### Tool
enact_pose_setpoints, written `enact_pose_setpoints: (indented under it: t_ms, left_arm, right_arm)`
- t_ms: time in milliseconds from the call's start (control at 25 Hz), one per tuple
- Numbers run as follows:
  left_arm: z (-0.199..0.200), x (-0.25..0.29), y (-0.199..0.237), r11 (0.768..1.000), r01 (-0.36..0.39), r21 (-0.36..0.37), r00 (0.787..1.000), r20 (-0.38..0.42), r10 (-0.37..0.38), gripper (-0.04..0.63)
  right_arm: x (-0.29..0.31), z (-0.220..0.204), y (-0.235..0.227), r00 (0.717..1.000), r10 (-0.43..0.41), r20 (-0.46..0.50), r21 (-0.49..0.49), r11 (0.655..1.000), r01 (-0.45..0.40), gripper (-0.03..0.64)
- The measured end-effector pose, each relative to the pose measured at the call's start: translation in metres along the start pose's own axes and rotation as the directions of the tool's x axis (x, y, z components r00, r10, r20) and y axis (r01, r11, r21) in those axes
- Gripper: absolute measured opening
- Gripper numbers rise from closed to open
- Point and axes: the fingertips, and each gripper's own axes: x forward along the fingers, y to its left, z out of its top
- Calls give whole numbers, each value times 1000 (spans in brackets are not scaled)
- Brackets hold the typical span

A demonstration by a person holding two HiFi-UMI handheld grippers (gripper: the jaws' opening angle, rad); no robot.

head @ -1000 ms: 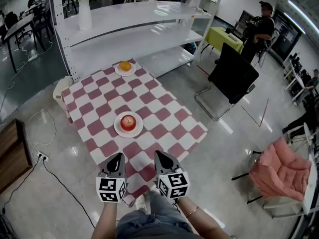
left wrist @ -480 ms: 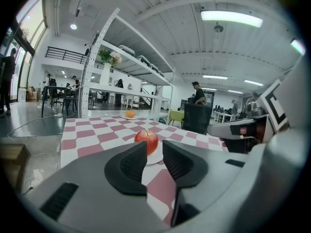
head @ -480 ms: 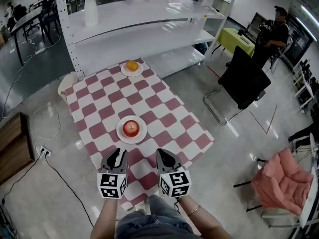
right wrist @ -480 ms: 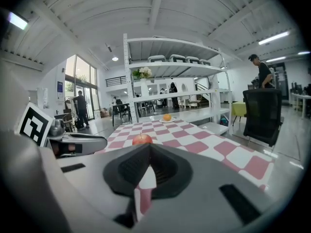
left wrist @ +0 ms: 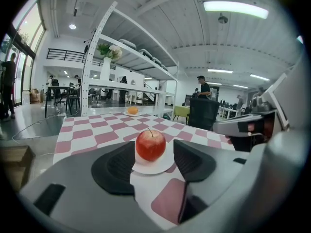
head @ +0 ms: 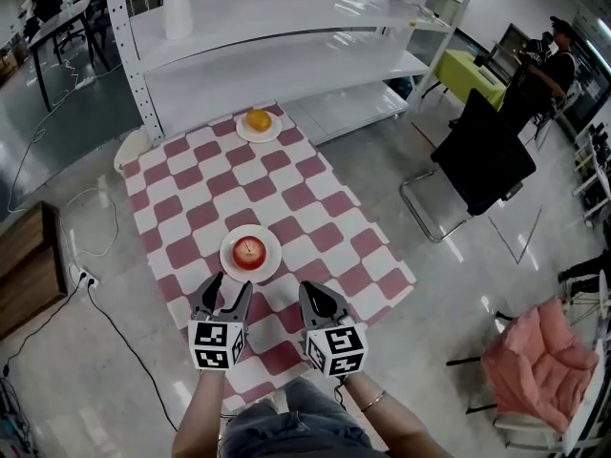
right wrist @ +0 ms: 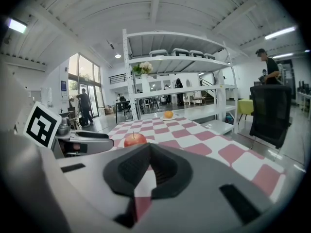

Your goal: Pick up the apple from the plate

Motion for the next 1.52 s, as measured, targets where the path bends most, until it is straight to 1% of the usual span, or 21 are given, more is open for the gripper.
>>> enact_pose_setpoints:
  t_ms: [320,520,680,840,1040,1160,1520]
  left_arm:
    - [-1,32,1,1000,-16,-8,999,-34,16,298]
    - [-8,48,-1,1000,-9,12,997,-74,9,339]
    - [-12,59,1,1000,-21,20,996,-91,23,356]
    - [-15,69,1,1000,-21,23,994,-103,24,360]
    - [-22,79,4,998,-46,33,990,-129,50,373]
    - [-25,85,5,998,-48,38,989,-139,53,374]
    - [-18,105,6,996,-60,64,989,-134,68,377]
  right_arm:
    - [22,-2,-17,999,35,-34,-4,999,-35,11]
    - [33,-5,-23,998,50,-47,-4,999,-51,10]
    - [39,-8,-27,997,58,-60,-2,998,-58,11]
    - [43,-11,-31,995,64,-72,-1,998,-64,10]
    - [47,-17,-35,993,75,-88,-2,997,-75,10]
    - [50,-21,-37,992,77,-95,5,997,-77,11]
    - [59,-27,-46,990,82,-116,21,997,-81,10]
